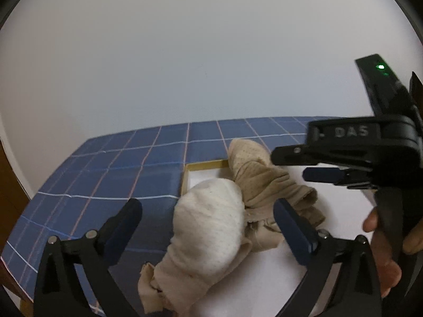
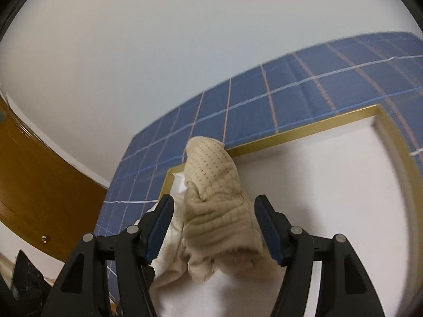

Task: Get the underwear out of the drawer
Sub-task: 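Lift both held items out and release them into the white tray, then move both open tools back down into the drawer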

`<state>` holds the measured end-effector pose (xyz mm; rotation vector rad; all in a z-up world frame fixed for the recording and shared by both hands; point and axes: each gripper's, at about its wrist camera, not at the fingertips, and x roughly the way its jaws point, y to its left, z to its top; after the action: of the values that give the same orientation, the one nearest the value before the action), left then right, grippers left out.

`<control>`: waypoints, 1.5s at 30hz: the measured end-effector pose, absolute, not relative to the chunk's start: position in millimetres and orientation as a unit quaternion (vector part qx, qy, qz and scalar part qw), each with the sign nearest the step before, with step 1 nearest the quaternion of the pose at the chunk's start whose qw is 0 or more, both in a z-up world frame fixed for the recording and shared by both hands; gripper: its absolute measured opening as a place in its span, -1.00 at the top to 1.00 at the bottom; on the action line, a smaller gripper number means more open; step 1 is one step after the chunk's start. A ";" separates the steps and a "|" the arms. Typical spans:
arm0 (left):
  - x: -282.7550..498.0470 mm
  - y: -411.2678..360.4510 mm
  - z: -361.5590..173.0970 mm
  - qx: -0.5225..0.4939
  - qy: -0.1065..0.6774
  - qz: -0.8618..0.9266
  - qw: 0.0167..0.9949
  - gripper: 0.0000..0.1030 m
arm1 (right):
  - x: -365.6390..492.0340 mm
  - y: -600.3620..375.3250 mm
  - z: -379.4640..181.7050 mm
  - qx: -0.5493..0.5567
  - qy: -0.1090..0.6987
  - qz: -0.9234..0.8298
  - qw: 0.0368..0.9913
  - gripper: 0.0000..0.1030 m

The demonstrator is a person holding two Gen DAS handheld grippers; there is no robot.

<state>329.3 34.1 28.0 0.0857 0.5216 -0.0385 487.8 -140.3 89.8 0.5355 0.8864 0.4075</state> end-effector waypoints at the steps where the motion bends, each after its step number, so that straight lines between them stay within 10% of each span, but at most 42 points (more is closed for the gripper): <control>1: 326.1 33.2 29.3 0.044 0.255 -0.018 0.966 -1.00 | 477.9 -143.0 94.8 0.247 0.410 0.193 0.857 -0.28; 45: 169.6 -4.6 2.1 0.067 0.308 -0.033 0.949 -0.99 | 224.9 -181.6 101.4 0.145 0.335 0.187 0.912 -0.28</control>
<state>169.6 -4.6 2.1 0.1355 0.6260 -0.0681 224.9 -181.6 101.4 0.2980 0.6910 0.3849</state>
